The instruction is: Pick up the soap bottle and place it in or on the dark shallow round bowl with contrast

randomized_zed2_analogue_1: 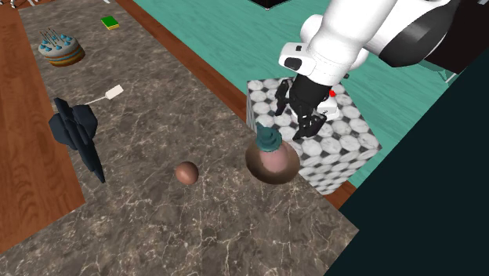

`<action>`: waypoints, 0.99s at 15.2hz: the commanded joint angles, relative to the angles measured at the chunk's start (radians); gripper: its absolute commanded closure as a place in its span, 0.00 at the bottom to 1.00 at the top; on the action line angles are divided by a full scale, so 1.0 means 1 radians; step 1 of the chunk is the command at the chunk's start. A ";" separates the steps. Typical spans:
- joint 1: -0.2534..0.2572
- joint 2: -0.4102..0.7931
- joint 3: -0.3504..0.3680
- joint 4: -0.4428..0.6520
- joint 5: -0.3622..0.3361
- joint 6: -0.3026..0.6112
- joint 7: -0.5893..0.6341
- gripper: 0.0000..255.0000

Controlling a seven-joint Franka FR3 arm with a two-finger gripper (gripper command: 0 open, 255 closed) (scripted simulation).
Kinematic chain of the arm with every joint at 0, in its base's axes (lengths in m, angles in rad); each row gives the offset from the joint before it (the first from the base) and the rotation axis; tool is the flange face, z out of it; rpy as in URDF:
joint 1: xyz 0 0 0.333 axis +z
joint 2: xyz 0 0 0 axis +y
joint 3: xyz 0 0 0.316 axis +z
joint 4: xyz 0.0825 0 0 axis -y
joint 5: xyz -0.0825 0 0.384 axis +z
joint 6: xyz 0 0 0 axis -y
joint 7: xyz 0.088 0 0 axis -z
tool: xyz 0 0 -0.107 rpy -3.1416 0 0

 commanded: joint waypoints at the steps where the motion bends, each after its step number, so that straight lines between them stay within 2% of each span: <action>1: 0.000 0.000 0.000 0.000 0.000 0.000 0.000 0.00; 4: 0.000 0.000 0.000 0.000 0.000 0.000 0.000 0.00; 8: 0.009 -0.065 -0.049 0.088 -0.028 -0.153 0.003 0.00; 15: 0.009 -0.065 -0.049 0.088 -0.028 -0.153 0.003 0.00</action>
